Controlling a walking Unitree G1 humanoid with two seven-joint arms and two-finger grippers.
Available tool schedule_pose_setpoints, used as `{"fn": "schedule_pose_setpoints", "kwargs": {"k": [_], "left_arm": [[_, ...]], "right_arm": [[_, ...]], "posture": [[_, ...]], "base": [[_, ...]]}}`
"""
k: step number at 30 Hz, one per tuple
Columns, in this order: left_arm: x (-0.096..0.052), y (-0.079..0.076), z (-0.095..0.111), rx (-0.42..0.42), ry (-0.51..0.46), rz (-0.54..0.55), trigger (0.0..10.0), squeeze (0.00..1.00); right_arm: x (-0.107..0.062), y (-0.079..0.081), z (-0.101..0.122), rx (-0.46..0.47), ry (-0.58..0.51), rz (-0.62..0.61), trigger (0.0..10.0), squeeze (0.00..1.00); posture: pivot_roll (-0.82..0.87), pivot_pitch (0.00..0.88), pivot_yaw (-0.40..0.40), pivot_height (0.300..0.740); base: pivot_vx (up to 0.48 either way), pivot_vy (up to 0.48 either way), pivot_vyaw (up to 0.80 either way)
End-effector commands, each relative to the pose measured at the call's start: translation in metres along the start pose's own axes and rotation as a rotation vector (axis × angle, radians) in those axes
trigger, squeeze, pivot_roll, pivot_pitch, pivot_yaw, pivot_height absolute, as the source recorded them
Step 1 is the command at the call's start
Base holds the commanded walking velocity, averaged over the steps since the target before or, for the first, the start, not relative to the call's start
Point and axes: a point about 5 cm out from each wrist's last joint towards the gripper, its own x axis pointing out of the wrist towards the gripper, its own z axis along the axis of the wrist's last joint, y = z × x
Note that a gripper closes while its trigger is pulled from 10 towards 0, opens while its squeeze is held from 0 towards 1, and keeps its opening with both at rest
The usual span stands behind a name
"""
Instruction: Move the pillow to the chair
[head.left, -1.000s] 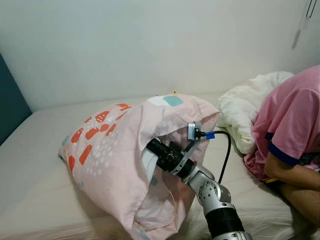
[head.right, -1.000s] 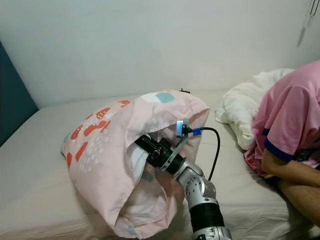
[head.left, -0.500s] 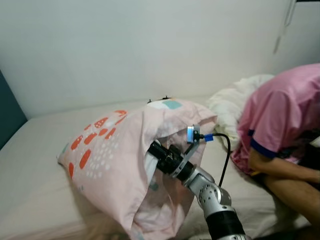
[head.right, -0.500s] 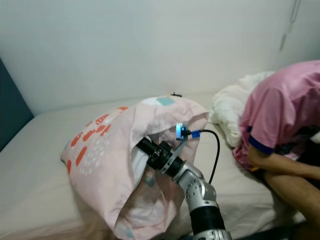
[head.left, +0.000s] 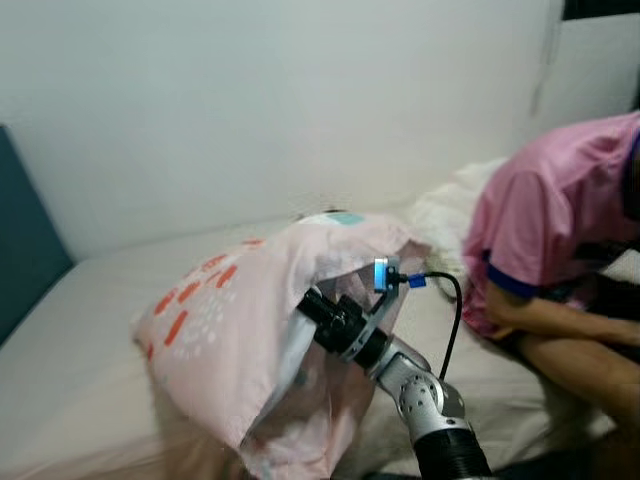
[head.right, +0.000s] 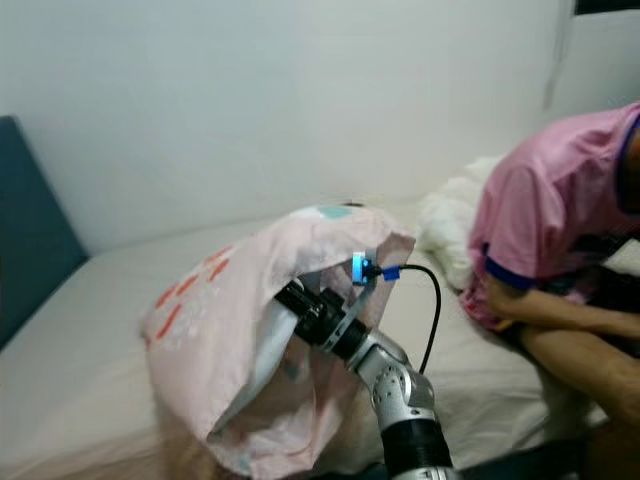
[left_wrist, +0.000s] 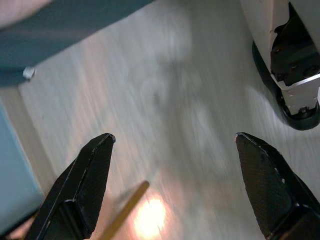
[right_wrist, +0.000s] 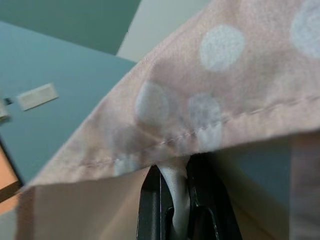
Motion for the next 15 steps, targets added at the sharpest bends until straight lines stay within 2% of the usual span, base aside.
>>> {"fn": "schedule_pose_setpoints", "kwargs": {"k": [1,15], "left_arm": [[0.0011,-0.0048,0.0118,0.009,-0.043,-0.027,10.0,0.00],[0.0013,-0.0023,0.0143,0.018,-0.049,-0.025,10.0,0.00]], "right_arm": [[0.0109,0.0084,0.0050,-0.013,-0.046,0.048,0.0,0.00],[0.0097,0.0028,0.0040,-0.022,-0.049,-0.010,0.0,0.00]], "posture": [[-0.02,0.018,0.037,0.564],[-0.02,0.014,0.049,0.627]], "base": [[0.000,0.000,0.00],[0.000,0.000,0.00]]}}
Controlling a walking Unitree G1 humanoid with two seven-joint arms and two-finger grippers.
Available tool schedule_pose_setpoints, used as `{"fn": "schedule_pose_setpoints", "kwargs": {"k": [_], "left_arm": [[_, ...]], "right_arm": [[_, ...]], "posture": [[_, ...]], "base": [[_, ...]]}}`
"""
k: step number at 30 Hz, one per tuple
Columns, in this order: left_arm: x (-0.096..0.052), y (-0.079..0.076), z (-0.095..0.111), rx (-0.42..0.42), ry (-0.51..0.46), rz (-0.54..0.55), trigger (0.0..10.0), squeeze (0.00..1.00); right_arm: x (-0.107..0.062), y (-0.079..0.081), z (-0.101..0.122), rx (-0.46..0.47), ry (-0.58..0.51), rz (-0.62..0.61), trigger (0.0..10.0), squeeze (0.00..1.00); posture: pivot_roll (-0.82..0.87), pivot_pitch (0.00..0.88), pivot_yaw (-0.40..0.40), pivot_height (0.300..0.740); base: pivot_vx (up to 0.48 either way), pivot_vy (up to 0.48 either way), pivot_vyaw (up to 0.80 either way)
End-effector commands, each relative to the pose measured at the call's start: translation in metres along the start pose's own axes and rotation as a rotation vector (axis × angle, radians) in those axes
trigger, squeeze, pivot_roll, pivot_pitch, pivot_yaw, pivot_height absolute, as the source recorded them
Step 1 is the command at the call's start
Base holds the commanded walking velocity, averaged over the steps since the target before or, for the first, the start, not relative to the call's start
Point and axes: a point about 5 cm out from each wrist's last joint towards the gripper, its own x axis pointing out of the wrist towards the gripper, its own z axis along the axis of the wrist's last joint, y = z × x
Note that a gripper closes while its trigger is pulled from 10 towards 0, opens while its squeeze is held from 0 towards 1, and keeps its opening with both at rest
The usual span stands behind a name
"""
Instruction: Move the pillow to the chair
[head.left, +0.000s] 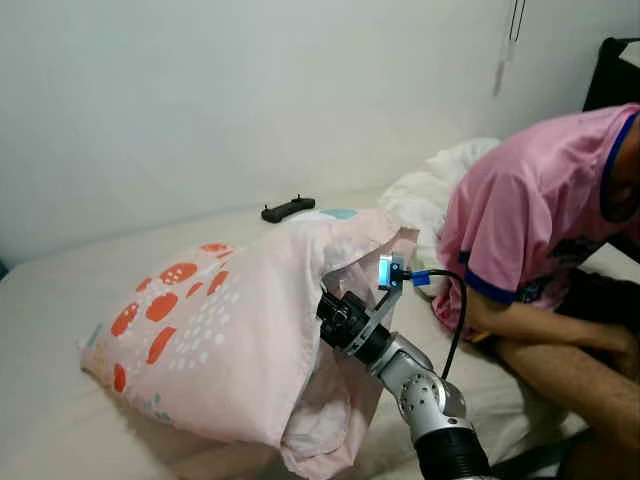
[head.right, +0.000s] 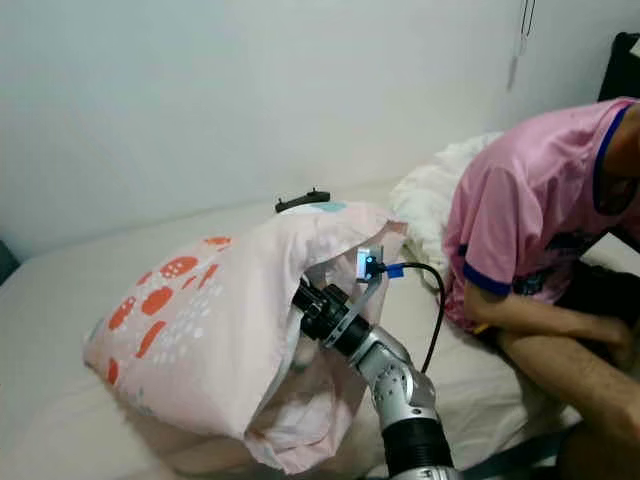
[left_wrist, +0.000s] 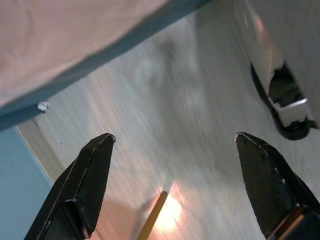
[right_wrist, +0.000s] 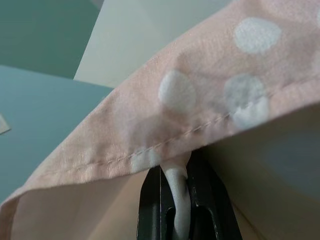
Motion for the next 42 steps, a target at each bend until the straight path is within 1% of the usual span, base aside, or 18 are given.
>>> {"fn": "schedule_pose_setpoints", "kwargs": {"k": [1,5,15,16,18,31,37,38,39,40,41,42], "left_arm": [[0.001,-0.005,0.008,0.007,-0.036,-0.027,10.0,0.00],[0.001,-0.005,0.009,0.009,-0.037,-0.028,10.0,0.00],[0.001,-0.007,0.008,0.016,-0.033,-0.033,10.0,0.00],[0.001,-0.008,0.008,0.017,-0.033,-0.033,10.0,0.00],[0.001,-0.008,0.008,0.017,-0.033,-0.033,10.0,0.00],[0.001,-0.012,0.011,0.011,-0.035,-0.038,10.0,0.00],[0.001,-0.013,0.011,0.009,-0.035,-0.038,10.0,0.00],[0.001,-0.013,0.012,0.008,-0.036,-0.039,10.0,0.00],[0.001,-0.013,0.012,0.008,-0.036,-0.039,10.0,0.00],[0.001,-0.014,0.012,0.005,-0.037,-0.040,10.0,0.00],[0.001,-0.015,0.013,0.002,-0.038,-0.041,10.0,0.00],[0.001,-0.015,0.013,0.002,-0.038,-0.041,10.0,0.00]], "right_arm": [[0.009,0.005,0.001,-0.008,-0.027,0.026,0.0,0.00],[0.007,0.003,-0.001,-0.012,-0.024,0.003,0.0,0.00],[0.006,0.002,0.000,-0.017,-0.026,-0.005,0.0,0.00],[0.006,0.003,0.000,-0.018,-0.025,-0.005,0.0,0.00],[0.006,0.003,0.000,-0.018,-0.025,-0.005,0.0,0.00],[0.004,0.000,-0.002,-0.030,0.001,-0.021,0.0,0.00],[0.003,-0.003,-0.007,-0.039,0.026,-0.040,0.0,0.00],[0.000,-0.007,-0.012,-0.055,0.050,-0.080,0.0,0.00],[0.000,-0.007,-0.012,-0.055,0.050,-0.080,0.0,0.00],[-0.009,-0.019,-0.031,-0.080,0.143,-0.183,10.0,0.00],[-0.023,-0.031,-0.052,-0.085,0.255,-0.309,10.0,0.00],[-0.023,-0.031,-0.052,-0.085,0.255,-0.309,10.0,0.00]], "posture": [[-0.03,0.014,0.050,0.632],[-0.03,0.015,0.052,0.646],[-0.04,0.019,0.053,0.680],[-0.04,0.019,0.052,0.689],[-0.04,0.019,0.052,0.689],[-0.04,0.016,0.042,0.737],[-0.05,0.015,0.039,0.740],[-0.05,0.013,0.036,0.740],[-0.05,0.013,0.036,0.740],[-0.05,0.012,0.025,0.740],[-0.04,0.012,0.019,0.740],[-0.04,0.012,0.019,0.740]], "base": [[0.000,0.000,0.00],[0.000,0.000,0.00],[0.000,0.000,0.00],[0.000,0.000,0.00],[0.000,0.000,0.00],[0.000,0.000,0.00],[0.000,0.000,0.00],[0.000,0.000,0.00],[0.000,0.000,0.00],[0.000,0.000,0.00],[0.000,0.000,0.00],[0.000,0.000,0.00]]}}
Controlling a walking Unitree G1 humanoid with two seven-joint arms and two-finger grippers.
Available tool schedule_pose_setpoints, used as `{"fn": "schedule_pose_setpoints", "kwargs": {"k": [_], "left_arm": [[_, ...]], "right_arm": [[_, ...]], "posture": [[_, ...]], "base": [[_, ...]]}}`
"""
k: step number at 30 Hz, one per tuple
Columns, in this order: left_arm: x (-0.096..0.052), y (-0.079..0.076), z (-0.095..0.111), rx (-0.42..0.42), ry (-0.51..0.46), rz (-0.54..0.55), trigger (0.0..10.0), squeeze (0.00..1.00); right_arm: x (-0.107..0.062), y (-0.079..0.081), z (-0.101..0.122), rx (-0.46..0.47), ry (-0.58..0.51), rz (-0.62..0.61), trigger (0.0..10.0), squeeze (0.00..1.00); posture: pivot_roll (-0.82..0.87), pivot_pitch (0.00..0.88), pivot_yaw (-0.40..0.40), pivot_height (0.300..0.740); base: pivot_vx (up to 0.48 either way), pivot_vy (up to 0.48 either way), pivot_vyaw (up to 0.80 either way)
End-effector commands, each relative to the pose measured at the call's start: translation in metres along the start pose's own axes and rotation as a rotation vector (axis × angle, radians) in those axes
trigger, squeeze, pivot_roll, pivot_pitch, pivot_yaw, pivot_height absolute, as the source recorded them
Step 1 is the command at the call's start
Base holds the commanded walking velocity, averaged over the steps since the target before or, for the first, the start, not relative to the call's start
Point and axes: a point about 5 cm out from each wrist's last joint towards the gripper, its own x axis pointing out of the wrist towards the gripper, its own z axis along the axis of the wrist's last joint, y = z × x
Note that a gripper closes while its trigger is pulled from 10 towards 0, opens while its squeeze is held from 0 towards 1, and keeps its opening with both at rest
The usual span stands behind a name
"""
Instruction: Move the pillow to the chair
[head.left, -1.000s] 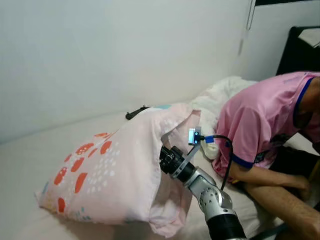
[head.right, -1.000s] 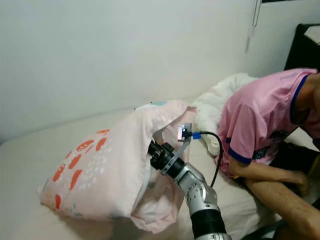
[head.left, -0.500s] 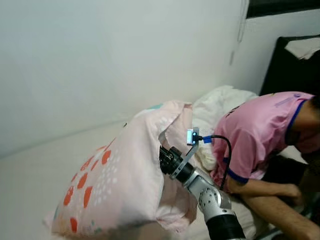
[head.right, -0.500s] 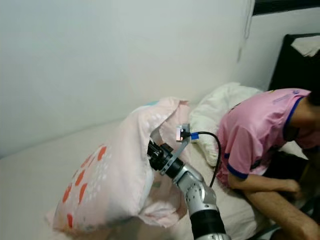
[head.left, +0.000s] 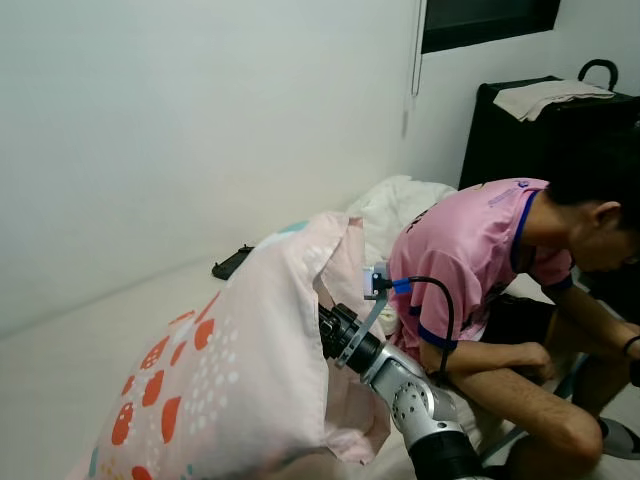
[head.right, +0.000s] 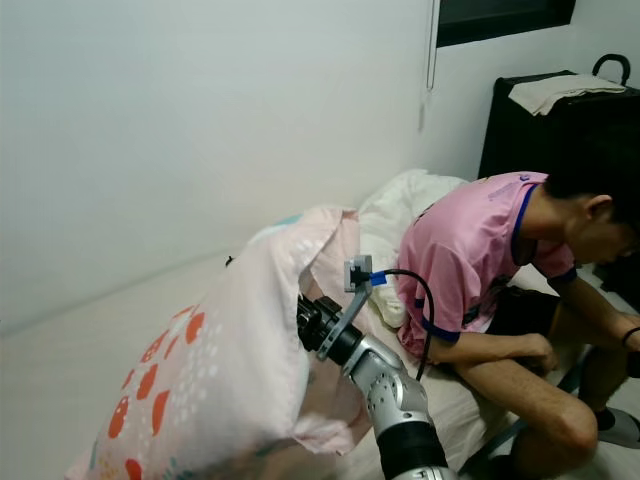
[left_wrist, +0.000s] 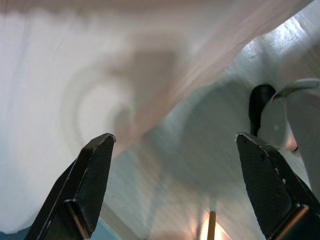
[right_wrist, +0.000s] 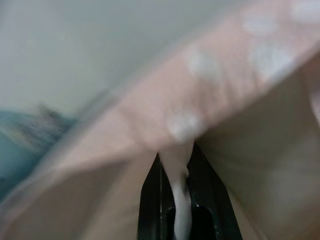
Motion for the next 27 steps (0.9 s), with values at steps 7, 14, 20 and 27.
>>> {"fn": "schedule_pose_setpoints", "kwargs": {"k": [7,14,20,27], "left_arm": [[-0.001,-0.003,-0.006,-0.017,0.017,-0.001,10.0,0.00],[-0.002,-0.002,-0.014,-0.014,0.039,0.005,10.0,0.00],[-0.001,-0.002,-0.011,-0.015,0.034,0.009,10.0,0.00],[-0.001,-0.003,-0.008,-0.019,0.028,0.008,10.0,0.00]], "right_arm": [[-0.035,-0.030,-0.069,-0.026,0.327,-0.338,10.0,0.00],[-0.047,-0.040,-0.073,-0.027,0.371,-0.425,10.0,0.00],[-0.056,-0.057,-0.058,-0.065,0.328,-0.584,10.0,0.00],[-0.077,-0.079,-0.040,-0.081,0.265,-0.773,10.0,0.00]], "posture": [[-0.03,0.015,0.004,0.740],[-0.03,0.009,-0.002,0.740],[-0.03,0.006,-0.009,0.740],[-0.02,0.009,-0.009,0.740]], "base": [[0.000,0.000,0.00],[0.000,0.000,-0.69],[0.000,0.000,-0.80],[0.000,0.000,-0.80]]}}
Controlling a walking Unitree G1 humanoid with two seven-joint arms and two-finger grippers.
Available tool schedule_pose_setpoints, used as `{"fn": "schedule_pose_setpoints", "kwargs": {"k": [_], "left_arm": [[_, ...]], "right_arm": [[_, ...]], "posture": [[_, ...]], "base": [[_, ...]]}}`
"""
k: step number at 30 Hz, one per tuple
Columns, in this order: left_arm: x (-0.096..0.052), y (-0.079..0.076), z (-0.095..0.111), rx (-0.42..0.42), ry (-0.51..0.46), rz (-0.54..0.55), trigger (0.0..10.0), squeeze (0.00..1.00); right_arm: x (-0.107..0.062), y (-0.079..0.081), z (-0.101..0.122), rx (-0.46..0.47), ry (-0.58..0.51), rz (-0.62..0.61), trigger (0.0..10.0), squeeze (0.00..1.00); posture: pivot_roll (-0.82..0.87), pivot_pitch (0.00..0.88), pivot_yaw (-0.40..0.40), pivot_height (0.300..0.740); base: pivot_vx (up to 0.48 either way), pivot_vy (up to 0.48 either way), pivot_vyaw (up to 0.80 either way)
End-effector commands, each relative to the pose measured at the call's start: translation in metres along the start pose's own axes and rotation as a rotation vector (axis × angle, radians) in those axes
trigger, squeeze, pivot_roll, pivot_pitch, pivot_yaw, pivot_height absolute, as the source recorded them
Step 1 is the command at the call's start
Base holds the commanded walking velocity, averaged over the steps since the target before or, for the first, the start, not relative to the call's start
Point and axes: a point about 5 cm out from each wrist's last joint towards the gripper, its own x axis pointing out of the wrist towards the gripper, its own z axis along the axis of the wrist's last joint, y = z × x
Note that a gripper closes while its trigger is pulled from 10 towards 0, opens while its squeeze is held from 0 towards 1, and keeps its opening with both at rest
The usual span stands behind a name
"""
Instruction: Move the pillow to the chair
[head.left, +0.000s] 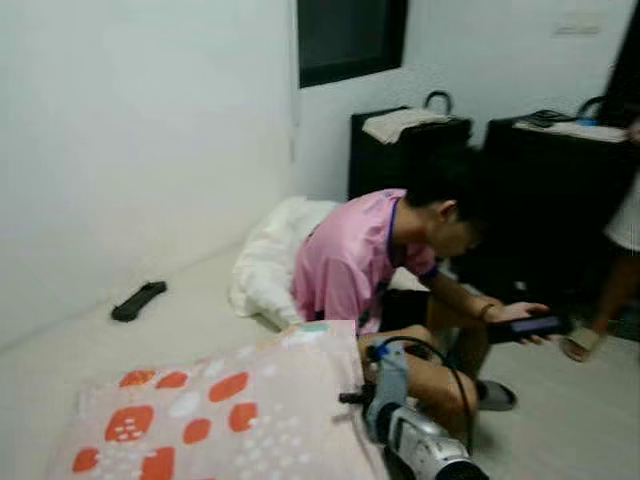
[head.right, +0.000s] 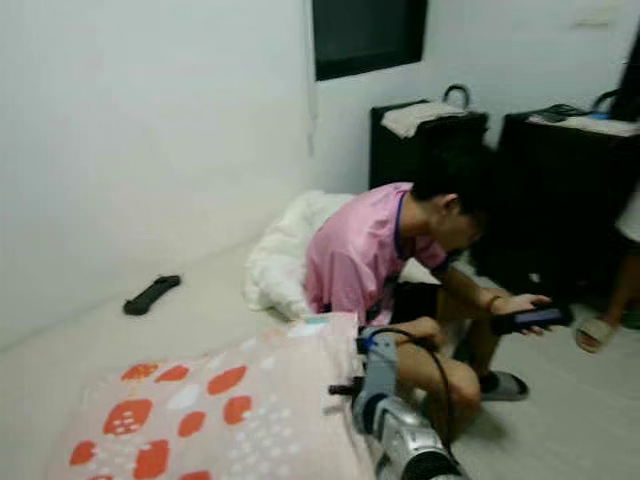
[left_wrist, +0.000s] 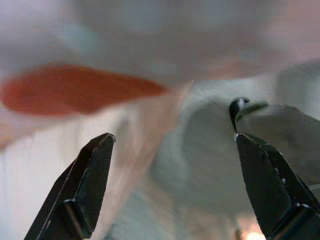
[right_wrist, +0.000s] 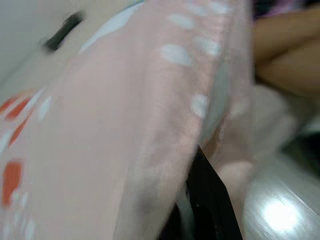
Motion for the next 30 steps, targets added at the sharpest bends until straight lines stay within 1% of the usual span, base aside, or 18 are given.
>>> {"fn": "schedule_pose_setpoints", "kwargs": {"k": [1,3,6,11,15,16,20,21,23,24,25,26,28,29,30], "left_arm": [[0.001,0.003,0.006,-0.006,-0.017,0.010,10.0,0.00],[0.000,0.002,0.004,-0.003,-0.010,0.008,10.0,0.00],[0.000,0.001,0.003,-0.001,-0.007,0.006,10.0,0.00],[0.000,0.000,0.003,0.001,-0.007,0.003,10.0,0.00],[0.000,0.000,0.003,0.002,-0.009,0.002,10.0,0.00],[0.000,0.000,0.004,0.002,-0.010,0.002,10.0,0.00],[0.000,0.001,0.003,0.003,-0.009,0.003,10.0,0.00],[0.000,0.002,0.004,-0.011,-0.017,0.003,10.0,0.00],[0.001,0.005,0.011,-0.068,-0.055,-0.001,10.0,0.00],[0.001,0.005,0.011,-0.068,-0.055,-0.001,10.0,0.00],[0.001,0.008,0.018,-0.131,-0.090,-0.001,10.0,0.00],[0.001,0.008,0.018,-0.131,-0.090,-0.001,10.0,0.00],[0.001,0.017,0.034,-0.303,-0.162,0.002,10.0,0.00],[0.001,0.017,0.034,-0.303,-0.162,0.002,10.0,0.00],[0.000,0.028,0.045,-0.449,-0.213,0.015,10.0,0.00]], "right_arm": [[-0.006,-0.021,0.021,0.027,-0.102,-0.088,10.0,0.00],[-0.010,-0.031,0.036,0.059,-0.177,-0.105,10.0,0.00],[-0.011,-0.034,0.042,0.061,-0.203,-0.109,10.0,0.00],[-0.010,-0.031,0.039,0.040,-0.193,-0.114,10.0,0.00],[-0.009,-0.029,0.038,0.048,-0.204,-0.115,10.0,0.00],[-0.009,-0.029,0.037,0.066,-0.213,-0.127,10.0,0.00],[-0.010,-0.034,0.038,0.049,-0.214,-0.180,10.0,0.00],[-0.011,-0.037,0.038,0.039,-0.214,-0.199,10.0,0.00],[-0.013,-0.042,0.039,0.023,-0.210,-0.232,10.0,0.00],[-0.013,-0.042,0.039,0.023,-0.210,-0.232,10.0,0.00],[-0.014,-0.044,0.038,0.007,-0.203,-0.246,10.0,0.00],[-0.014,-0.044,0.038,0.007,-0.203,-0.246,10.0,0.00],[-0.016,-0.047,0.037,-0.019,-0.193,-0.264,10.0,0.00],[-0.016,-0.047,0.037,-0.019,-0.193,-0.264,10.0,0.00],[-0.016,-0.047,0.036,-0.023,-0.193,-0.265,10.0,0.00]], "posture": [[-0.03,0.010,-0.008,0.740],[-0.04,0.014,-0.002,0.740],[-0.04,0.014,-0.002,0.740],[-0.04,0.020,-0.001,0.740],[-0.03,0.025,0.002,0.740],[-0.03,0.026,0.003,0.740],[-0.04,0.030,0.011,0.740],[-0.04,0.030,0.012,0.740],[-0.04,0.032,0.014,0.740],[-0.04,0.032,0.014,0.740],[-0.03,0.033,0.015,0.740],[-0.03,0.033,0.015,0.740],[-0.03,0.035,0.015,0.740],[-0.03,0.035,0.015,0.740],[-0.03,0.035,0.016,0.740]], "base": [[0.000,0.000,-0.80],[0.000,0.000,-0.80],[0.000,0.000,-0.80],[0.000,0.000,-0.80],[0.000,0.000,-0.79],[0.000,0.000,-0.67],[0.000,0.000,0.00],[0.000,0.000,0.00],[0.000,0.000,0.00],[0.000,0.000,0.00],[0.000,0.000,0.00],[0.000,0.000,0.00],[0.000,0.000,0.00],[0.000,0.000,0.00],[0.000,0.000,0.00]]}}
